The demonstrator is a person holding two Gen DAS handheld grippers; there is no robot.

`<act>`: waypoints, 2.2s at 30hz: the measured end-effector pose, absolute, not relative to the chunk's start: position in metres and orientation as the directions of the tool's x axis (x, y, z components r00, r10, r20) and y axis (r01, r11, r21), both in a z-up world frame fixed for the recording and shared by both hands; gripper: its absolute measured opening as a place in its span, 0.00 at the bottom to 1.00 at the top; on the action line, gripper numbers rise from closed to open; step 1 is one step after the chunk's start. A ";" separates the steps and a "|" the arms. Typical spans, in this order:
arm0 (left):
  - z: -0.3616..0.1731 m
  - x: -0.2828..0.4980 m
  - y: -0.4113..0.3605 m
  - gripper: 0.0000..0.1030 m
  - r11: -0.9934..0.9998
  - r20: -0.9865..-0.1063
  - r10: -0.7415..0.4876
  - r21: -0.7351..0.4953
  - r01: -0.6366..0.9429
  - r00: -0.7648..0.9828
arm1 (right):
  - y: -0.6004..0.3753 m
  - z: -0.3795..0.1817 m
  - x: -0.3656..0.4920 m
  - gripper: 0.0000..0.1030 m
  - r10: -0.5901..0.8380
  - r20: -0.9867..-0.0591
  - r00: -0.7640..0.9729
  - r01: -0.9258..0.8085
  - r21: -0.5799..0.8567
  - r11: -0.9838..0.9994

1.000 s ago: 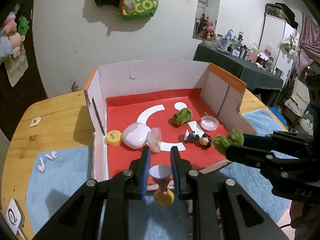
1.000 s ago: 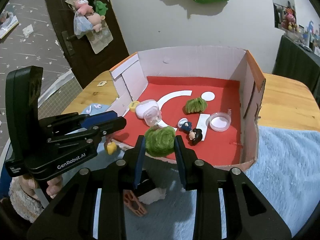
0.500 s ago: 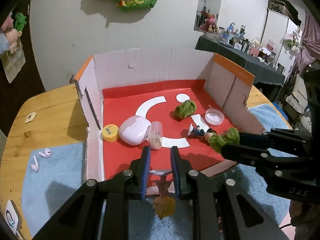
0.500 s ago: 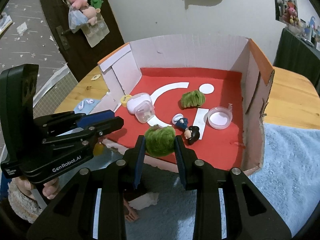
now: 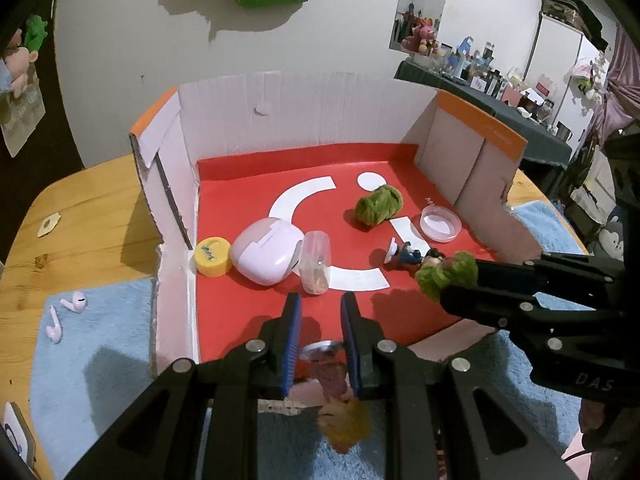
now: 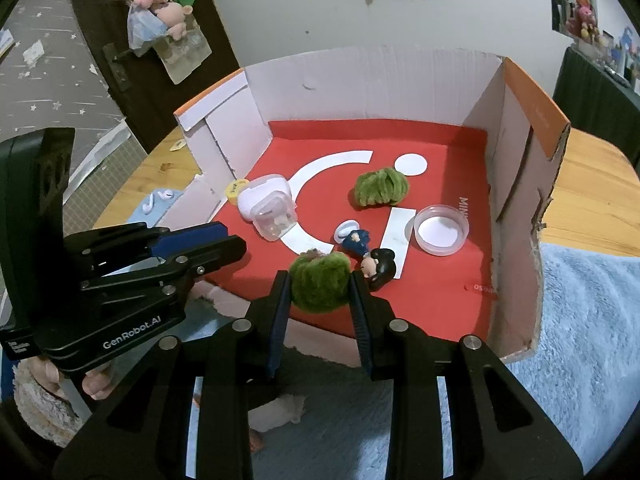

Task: Organize objects
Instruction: 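Lift the yarn ball and figurine and carry both toward the box, then lower the yarn ball into the box and open the right gripper while the left holds the figurine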

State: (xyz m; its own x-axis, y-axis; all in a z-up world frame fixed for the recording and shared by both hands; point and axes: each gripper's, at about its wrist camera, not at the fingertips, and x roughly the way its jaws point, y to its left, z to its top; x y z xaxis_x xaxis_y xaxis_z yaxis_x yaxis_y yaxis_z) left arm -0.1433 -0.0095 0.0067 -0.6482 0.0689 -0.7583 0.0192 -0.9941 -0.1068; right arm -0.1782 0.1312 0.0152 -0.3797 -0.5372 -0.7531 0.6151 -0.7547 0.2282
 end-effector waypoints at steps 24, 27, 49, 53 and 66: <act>-0.013 -0.165 -0.009 0.20 -0.994 -0.793 0.062 -0.101 0.029 -0.606 | 0.122 -0.006 -0.205 0.27 -0.497 -0.786 -0.368 0.610 0.199 -0.767; -0.014 -0.167 -0.011 0.20 -0.994 -0.793 0.063 -0.104 0.033 -0.605 | 0.123 -0.008 -0.207 0.27 -0.486 -0.789 -0.376 0.604 0.189 -0.774; -0.010 -0.164 -0.012 0.34 -0.994 -0.781 0.051 -0.102 0.047 -0.623 | 0.125 -0.004 -0.204 0.30 -0.484 -0.786 -0.385 0.601 0.184 -0.778; -0.008 -0.162 -0.013 0.39 -0.993 -0.779 0.047 -0.102 0.053 -0.626 | 0.124 -0.002 -0.200 0.51 -0.487 -0.781 -0.391 0.606 0.180 -0.775; -0.004 -0.153 -0.012 0.50 -0.993 -0.771 0.040 -0.101 0.060 -0.636 | 0.131 0.008 -0.190 0.51 -0.497 -0.765 -0.409 0.605 0.180 -0.775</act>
State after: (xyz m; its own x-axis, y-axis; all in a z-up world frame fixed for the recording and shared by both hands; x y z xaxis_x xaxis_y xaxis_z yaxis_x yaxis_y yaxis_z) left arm -0.1532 -0.0122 -0.0040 -0.6361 0.0397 -0.7706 0.0599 -0.9931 -0.1006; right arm -0.1901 0.1310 0.0076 -0.4090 -0.4974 -0.7650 0.6053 -0.7753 0.1805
